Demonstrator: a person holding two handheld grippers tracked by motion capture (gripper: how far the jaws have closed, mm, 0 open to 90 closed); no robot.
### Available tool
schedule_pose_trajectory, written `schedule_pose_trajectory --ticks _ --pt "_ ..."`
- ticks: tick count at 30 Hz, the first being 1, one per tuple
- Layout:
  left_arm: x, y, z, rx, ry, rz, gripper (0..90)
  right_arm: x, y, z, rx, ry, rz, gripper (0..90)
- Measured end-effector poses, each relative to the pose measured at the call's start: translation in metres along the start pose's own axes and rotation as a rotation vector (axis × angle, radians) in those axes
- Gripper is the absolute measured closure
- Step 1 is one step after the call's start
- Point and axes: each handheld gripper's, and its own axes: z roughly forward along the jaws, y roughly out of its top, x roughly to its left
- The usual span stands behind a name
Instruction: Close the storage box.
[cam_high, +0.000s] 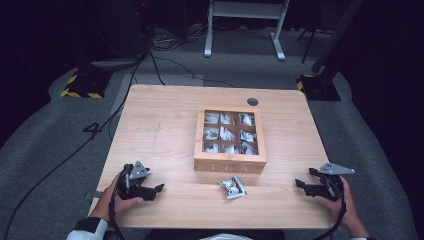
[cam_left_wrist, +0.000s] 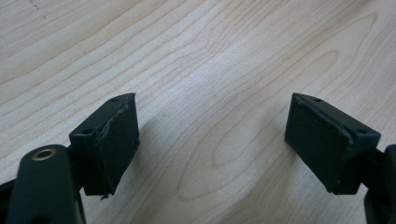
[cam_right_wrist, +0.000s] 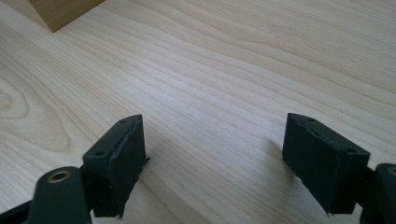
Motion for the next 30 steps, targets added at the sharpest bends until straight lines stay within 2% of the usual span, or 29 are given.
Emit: schedule_pose_trajectory --ticks 18,30 --pt "-0.0001 -0.0002 -0.0002 0.002 0.001 -0.004 17.8 0.0001 -0.0012 -0.0012 -0.001 -0.009 0.009 21.4" --pt "0.0019 0.0006 0.0001 0.007 -0.003 0.01 16.9 0.0 -0.0013 -0.0012 -0.001 -0.009 0.009 21.5"
